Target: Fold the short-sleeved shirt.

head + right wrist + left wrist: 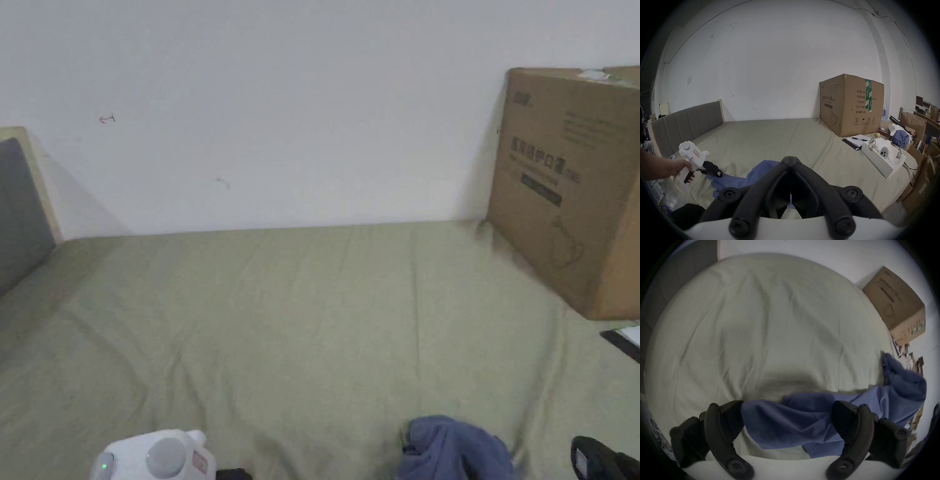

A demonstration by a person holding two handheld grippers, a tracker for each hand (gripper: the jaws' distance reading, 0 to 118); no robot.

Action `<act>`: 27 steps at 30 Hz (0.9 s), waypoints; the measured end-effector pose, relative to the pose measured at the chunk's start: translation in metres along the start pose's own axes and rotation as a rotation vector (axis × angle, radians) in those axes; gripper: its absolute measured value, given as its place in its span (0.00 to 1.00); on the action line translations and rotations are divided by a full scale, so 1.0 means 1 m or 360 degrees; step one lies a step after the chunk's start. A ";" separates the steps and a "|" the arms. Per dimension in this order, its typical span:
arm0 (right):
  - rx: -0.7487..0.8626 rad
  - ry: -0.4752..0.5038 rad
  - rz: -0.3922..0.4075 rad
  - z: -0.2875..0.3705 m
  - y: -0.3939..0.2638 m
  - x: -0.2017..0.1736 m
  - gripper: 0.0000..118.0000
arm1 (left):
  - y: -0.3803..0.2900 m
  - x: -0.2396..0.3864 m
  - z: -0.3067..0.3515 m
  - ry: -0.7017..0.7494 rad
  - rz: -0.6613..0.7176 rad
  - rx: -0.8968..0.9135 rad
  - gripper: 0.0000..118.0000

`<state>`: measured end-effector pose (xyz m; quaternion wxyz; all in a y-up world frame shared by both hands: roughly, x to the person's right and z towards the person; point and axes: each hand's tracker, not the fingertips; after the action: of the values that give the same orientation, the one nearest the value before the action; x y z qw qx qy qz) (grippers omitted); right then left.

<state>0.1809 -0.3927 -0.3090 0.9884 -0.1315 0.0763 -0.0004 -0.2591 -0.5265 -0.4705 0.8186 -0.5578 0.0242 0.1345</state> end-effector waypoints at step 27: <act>-0.1615 0.0127 -0.0270 -0.308 -0.027 0.030 0.17 | -0.086 -0.015 0.090 -0.0280 -0.0012 0.0510 0.03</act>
<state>0.1641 -0.4993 -0.6003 0.7929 -0.6002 0.0937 -0.0484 -0.2618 -0.4761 -0.3554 0.8964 -0.4065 -0.0287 0.1742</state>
